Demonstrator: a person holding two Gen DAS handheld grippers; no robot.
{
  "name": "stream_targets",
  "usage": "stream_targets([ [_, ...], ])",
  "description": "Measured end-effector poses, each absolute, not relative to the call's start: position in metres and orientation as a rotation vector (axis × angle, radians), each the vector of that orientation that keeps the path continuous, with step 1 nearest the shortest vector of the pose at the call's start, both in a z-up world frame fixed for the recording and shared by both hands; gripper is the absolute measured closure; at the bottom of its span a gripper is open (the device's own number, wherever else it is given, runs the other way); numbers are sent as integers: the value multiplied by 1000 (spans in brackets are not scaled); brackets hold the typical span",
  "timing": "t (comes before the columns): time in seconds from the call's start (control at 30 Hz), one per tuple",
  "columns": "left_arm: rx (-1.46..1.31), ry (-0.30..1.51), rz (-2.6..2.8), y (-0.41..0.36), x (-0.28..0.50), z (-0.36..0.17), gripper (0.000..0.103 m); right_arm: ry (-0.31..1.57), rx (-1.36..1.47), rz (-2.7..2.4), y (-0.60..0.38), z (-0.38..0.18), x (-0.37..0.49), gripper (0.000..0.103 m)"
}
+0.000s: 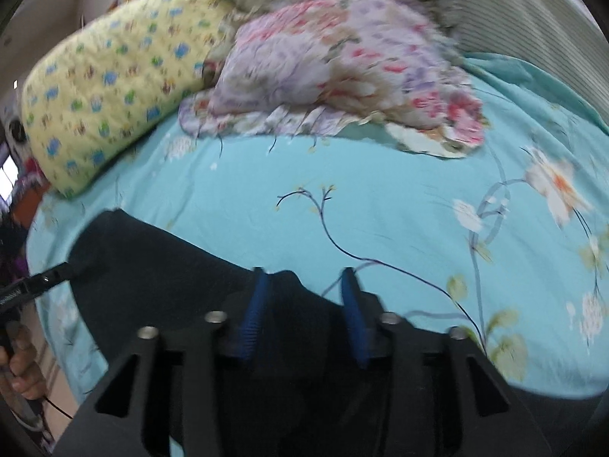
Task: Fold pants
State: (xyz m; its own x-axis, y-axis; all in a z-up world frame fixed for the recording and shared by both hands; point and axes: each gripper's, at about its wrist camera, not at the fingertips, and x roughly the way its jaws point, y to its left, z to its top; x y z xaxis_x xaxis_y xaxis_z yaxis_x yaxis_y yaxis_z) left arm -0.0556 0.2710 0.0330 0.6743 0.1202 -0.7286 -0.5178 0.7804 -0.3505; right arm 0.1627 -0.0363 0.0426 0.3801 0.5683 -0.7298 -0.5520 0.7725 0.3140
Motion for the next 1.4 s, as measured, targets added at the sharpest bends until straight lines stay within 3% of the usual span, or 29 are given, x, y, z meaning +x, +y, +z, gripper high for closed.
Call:
stream_targets([
  [0.17, -571, 751, 338, 252, -48, 41, 45, 918, 93, 685, -70, 55, 143, 56],
  [0.33, -560, 779, 267, 223, -34, 41, 42, 910, 181, 620, -111, 58, 121, 46],
  [0.77, -466, 854, 76, 133, 5, 42, 40, 922, 364, 412, -235, 46, 65, 45],
  [1.03, -385, 888, -27, 82, 30, 52, 35, 908, 424, 264, -298, 39, 42, 35],
  [1.4, -230, 938, -202, -4, 75, 65, 30, 893, 576, 122, -360, 23, 36, 31],
])
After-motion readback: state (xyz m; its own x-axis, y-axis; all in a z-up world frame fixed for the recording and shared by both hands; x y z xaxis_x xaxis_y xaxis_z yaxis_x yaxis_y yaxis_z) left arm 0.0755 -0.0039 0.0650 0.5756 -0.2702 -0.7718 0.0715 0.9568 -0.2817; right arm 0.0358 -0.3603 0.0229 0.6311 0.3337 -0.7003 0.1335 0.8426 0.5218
